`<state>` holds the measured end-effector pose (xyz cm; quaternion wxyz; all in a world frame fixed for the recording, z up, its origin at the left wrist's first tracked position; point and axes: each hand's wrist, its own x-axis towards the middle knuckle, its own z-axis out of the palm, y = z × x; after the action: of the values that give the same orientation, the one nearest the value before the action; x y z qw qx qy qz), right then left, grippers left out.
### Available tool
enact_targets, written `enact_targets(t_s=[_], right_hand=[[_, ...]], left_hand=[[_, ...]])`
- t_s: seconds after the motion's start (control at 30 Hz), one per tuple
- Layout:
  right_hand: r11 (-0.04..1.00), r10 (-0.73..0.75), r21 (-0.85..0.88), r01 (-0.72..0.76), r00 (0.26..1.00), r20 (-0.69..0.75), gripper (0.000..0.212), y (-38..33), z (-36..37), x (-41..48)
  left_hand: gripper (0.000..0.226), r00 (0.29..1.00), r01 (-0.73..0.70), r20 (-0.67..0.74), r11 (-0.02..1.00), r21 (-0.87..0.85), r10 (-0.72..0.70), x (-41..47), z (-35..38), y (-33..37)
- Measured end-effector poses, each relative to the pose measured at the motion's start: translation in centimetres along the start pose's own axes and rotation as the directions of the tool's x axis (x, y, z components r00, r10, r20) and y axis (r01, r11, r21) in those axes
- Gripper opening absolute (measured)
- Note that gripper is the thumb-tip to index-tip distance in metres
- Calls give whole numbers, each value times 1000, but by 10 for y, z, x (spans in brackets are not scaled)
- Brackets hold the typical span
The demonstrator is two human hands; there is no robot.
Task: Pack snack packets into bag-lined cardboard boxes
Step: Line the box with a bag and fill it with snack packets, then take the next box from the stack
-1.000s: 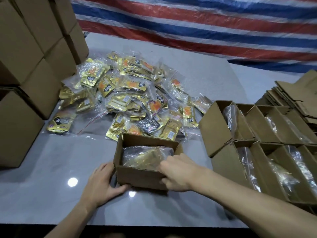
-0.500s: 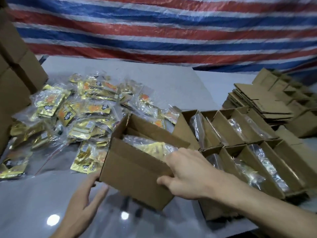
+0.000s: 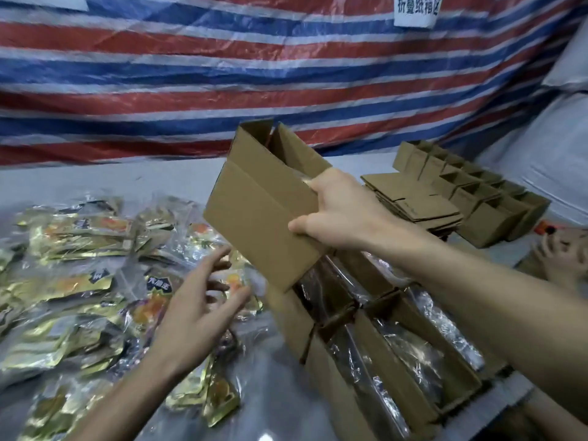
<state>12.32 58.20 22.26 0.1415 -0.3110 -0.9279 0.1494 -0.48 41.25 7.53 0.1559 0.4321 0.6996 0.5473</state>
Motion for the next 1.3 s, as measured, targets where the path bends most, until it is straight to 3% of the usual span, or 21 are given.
enact_targets(t_s=[0.2, 0.3, 0.4, 0.53, 0.7, 0.87, 1.1, 1.3], right_hand=[[988, 109, -95, -122, 985, -137, 23, 40, -11, 88], [976, 139, -144, -164, 976, -169, 27, 75, -10, 134], [942, 214, -231, -243, 966, -143, 32, 121, 5, 171], [881, 293, -351, -316, 949, -120, 23, 186, 50, 202], [819, 369, -441, -367, 926, -85, 12, 250, 102, 210], [757, 490, -474, -449, 871, -43, 23, 285, 124, 208], [681, 646, -454, -574, 764, 4, 23, 298, 127, 200], [700, 635, -466, -541, 770, 60, 4, 294, 121, 196]], left_hand=[[56, 982, -186, 53, 968, 166, 179, 105, 45, 34], [51, 977, -213, 25, 966, 147, 212, 139, 56, 36], [49, 974, -226, 17, 964, 137, 226, 156, 63, 22], [45, 966, -256, 86, 943, 211, 243, 172, 72, -8], [46, 958, -265, 174, 935, 236, 227, 185, 79, -41], [42, 945, -283, 245, 920, 272, 218, 190, 80, -59], [33, 955, -235, 243, 935, 267, 171, 190, 75, -72], [41, 952, -233, 257, 934, 269, 163, 181, 60, -72]])
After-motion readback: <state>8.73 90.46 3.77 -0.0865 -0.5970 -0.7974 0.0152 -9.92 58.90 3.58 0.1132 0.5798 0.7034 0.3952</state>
